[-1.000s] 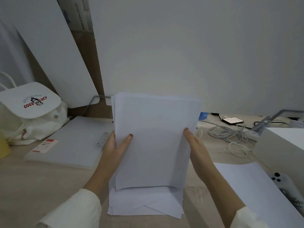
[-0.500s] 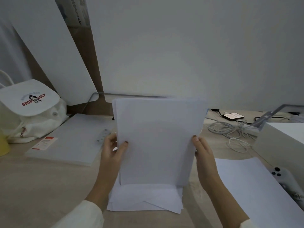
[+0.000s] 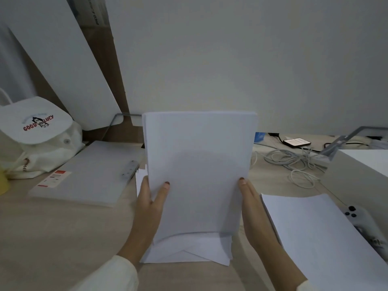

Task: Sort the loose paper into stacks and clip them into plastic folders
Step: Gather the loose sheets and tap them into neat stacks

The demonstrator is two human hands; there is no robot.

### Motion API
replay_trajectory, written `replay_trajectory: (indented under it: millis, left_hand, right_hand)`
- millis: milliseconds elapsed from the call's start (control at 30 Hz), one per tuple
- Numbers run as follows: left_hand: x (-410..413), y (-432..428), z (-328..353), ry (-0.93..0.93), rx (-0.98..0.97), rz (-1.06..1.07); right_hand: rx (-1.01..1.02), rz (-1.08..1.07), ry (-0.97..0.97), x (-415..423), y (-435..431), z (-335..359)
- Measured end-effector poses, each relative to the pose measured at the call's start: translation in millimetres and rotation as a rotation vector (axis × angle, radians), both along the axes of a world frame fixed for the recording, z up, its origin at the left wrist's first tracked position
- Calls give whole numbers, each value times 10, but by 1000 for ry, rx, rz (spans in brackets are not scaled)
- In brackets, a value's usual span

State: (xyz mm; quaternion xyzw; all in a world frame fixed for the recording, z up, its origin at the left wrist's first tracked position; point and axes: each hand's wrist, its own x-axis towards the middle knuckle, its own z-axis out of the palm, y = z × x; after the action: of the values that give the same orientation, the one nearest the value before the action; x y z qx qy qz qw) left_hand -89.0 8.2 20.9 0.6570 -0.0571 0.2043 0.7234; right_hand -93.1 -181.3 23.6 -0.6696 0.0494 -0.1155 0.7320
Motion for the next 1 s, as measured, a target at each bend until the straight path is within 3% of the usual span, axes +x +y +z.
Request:
replay_trajectory:
  millis: [100,267,500,1000]
  left_hand:
    - [-21,-6,-14,-24,-35,59]
    - [-49,-4,-59,29,62,10]
    - [-103,-346,98,107,47,-37]
    - [-107,-2044,-366,505,257,-560]
  right_hand:
    - [18,-10,-38,-21,4,-2]
    - [-72,24,8,-55,29,-55]
    - [-215,-200,-13,-116,-462,122]
    - [-420,-483,467,-588,-2444,-197]
